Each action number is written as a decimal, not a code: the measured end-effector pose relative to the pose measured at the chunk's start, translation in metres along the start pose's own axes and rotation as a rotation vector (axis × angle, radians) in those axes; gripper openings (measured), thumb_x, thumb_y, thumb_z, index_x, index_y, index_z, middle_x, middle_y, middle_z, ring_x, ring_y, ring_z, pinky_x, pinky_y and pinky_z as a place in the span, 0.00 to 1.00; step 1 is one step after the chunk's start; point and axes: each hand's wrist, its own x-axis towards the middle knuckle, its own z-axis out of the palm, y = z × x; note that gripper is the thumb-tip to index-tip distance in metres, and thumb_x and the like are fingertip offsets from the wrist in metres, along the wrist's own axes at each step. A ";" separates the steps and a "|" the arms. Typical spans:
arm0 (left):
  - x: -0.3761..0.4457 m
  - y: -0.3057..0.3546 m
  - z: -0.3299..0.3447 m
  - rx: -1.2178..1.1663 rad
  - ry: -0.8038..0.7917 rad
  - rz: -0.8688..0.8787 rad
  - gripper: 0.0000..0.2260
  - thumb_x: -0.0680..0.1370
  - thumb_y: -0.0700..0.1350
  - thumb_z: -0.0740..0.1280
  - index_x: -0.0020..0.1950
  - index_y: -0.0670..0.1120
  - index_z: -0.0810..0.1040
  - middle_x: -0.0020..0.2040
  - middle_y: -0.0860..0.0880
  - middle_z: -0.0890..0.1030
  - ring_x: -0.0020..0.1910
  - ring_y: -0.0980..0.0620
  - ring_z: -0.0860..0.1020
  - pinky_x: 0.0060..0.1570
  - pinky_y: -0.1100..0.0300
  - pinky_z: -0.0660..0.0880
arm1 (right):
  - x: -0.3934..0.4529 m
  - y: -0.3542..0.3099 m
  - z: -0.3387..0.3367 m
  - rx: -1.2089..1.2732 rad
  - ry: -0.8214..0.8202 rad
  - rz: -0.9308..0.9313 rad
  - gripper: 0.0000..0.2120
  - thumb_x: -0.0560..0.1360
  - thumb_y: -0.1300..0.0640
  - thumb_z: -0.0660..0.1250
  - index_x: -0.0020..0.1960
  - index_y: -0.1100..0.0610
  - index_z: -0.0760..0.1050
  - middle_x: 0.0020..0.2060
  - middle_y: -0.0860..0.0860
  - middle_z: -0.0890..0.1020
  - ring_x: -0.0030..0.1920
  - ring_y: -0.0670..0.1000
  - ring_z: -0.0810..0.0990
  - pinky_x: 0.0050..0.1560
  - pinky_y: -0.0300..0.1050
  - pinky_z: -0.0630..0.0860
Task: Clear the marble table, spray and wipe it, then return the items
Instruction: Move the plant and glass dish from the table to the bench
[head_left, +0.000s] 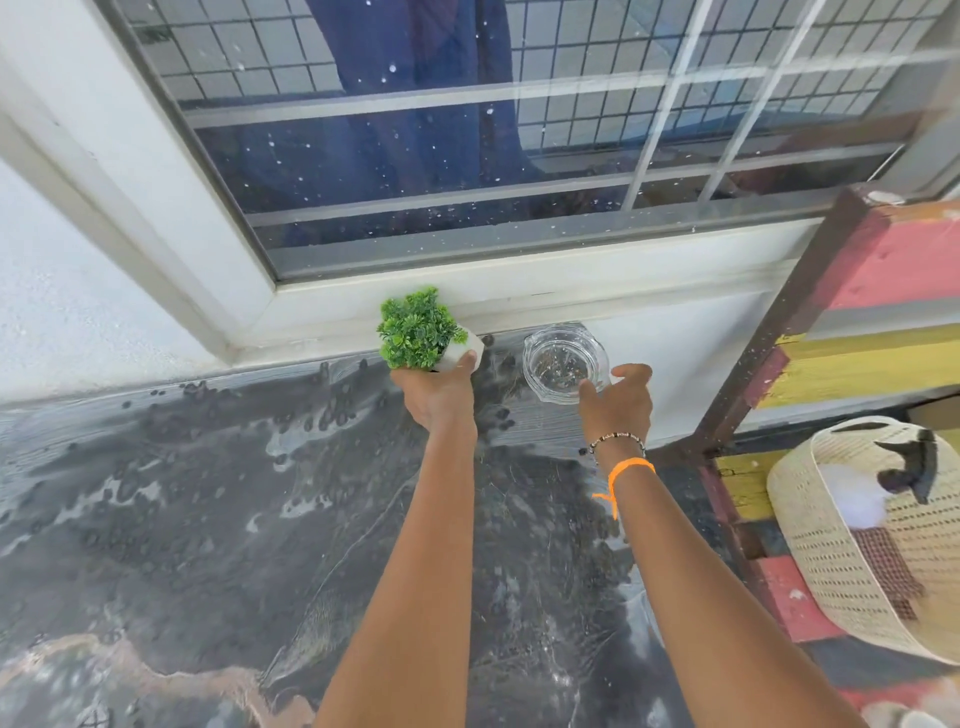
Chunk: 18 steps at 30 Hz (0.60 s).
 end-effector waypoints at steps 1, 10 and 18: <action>-0.002 -0.002 -0.001 0.006 -0.006 0.012 0.29 0.66 0.44 0.77 0.59 0.43 0.64 0.60 0.42 0.75 0.53 0.43 0.75 0.50 0.54 0.73 | 0.002 0.000 0.000 -0.033 -0.040 0.053 0.18 0.73 0.56 0.65 0.59 0.59 0.65 0.53 0.59 0.79 0.50 0.60 0.78 0.43 0.45 0.67; -0.035 -0.027 -0.019 0.112 -0.079 0.182 0.29 0.65 0.37 0.76 0.58 0.45 0.62 0.56 0.43 0.74 0.49 0.47 0.73 0.48 0.59 0.69 | 0.013 0.004 -0.012 -0.090 -0.139 0.059 0.10 0.70 0.54 0.65 0.46 0.60 0.70 0.46 0.63 0.83 0.47 0.60 0.82 0.37 0.43 0.71; -0.102 -0.060 -0.031 0.168 -0.178 0.262 0.33 0.63 0.38 0.77 0.62 0.49 0.65 0.51 0.51 0.74 0.48 0.50 0.74 0.49 0.58 0.71 | -0.019 0.061 -0.083 -0.028 -0.085 0.025 0.10 0.71 0.55 0.64 0.47 0.59 0.69 0.40 0.61 0.83 0.45 0.59 0.79 0.44 0.47 0.73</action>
